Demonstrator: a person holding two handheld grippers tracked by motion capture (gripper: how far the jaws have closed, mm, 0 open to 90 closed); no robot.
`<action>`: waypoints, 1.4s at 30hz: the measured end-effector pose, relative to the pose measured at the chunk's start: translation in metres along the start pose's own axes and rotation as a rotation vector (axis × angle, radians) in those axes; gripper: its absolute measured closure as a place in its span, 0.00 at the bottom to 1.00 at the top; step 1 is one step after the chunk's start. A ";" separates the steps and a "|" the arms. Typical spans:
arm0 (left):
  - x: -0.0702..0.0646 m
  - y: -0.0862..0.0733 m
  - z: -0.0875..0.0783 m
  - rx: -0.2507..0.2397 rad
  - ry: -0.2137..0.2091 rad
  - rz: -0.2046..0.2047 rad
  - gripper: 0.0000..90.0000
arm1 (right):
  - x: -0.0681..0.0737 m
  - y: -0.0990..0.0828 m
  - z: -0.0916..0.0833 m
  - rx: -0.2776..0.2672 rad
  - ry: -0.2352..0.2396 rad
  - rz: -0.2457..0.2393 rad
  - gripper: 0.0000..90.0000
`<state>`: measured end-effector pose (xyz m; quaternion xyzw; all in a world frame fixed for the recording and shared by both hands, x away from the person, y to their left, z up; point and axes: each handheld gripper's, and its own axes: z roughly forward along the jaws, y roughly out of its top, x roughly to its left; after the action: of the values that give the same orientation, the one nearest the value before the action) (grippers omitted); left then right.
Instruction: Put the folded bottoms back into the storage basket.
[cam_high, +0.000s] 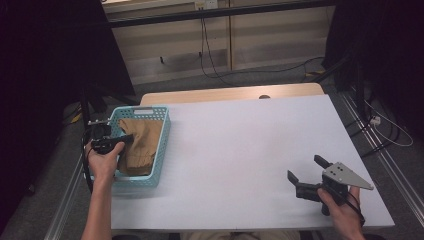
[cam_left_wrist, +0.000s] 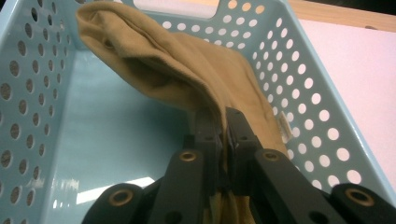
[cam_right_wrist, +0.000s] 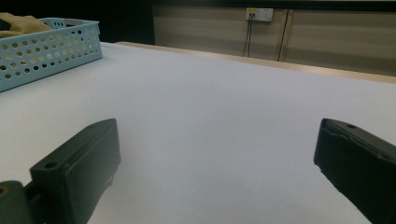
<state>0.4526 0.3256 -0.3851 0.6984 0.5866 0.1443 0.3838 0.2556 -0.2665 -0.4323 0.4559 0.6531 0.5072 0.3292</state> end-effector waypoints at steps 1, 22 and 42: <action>-0.001 0.000 0.001 -0.004 0.003 0.000 0.95 | 0.000 0.000 0.000 0.000 0.000 -0.001 0.00; 0.009 0.002 0.007 0.066 0.038 -0.032 0.95 | 0.000 0.000 -0.001 -0.001 0.001 -0.002 0.00; 0.029 0.001 0.020 0.126 0.093 -0.067 0.95 | 0.000 0.000 0.000 0.000 0.003 -0.001 0.00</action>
<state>0.4741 0.3448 -0.4051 0.6936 0.6347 0.1268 0.3161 0.2555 -0.2668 -0.4322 0.4548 0.6537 0.5077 0.3285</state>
